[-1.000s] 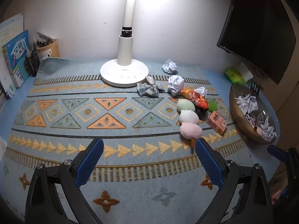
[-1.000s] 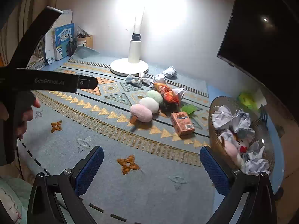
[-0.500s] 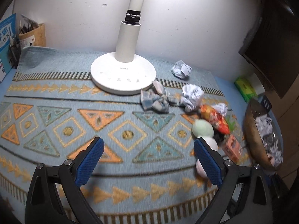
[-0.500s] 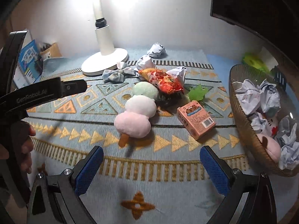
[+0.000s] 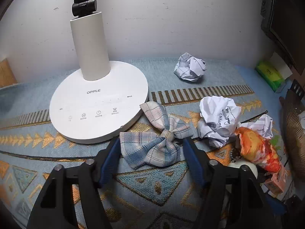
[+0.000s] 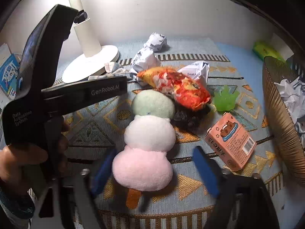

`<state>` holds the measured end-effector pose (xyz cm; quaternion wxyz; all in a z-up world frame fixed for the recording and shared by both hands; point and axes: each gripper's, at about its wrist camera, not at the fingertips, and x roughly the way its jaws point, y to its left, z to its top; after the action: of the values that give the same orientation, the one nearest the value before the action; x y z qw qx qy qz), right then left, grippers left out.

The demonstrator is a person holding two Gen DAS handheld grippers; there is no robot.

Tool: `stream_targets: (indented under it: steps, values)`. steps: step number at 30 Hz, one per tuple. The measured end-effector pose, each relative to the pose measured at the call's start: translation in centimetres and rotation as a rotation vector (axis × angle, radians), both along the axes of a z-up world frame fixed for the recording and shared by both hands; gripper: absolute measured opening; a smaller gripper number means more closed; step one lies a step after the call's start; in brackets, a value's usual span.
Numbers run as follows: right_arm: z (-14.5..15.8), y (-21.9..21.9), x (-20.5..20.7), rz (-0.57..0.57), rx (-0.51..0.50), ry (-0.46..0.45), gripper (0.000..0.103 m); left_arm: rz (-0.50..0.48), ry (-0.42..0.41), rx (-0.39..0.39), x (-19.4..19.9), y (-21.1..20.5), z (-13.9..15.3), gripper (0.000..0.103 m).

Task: Organize objects
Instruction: 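Grasp the plaid fabric bow with the left tool while the right tool grasps the plush pop, then carry the plaid bow and plush pop into the brown bowl and release both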

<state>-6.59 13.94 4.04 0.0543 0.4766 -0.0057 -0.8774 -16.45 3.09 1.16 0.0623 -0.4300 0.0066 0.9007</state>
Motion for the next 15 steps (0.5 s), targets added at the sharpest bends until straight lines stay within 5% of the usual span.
stream_targets:
  steps: [1, 6, 15]
  values:
    - [0.2, -0.2, 0.2, 0.025, 0.002, 0.023, 0.048, -0.004, 0.002, -0.004, 0.1, -0.1, 0.1, 0.05]
    - [0.8, 0.1, 1.5, 0.092, -0.046, 0.027, 0.047, -0.029, -0.013, 0.064, 0.6, -0.8, 1.0, 0.025]
    - [3.6, 5.0, 6.7, 0.077, -0.138, 0.048, 0.046, -0.066, 0.008, 0.214, 4.5, -1.9, 5.1, 0.02]
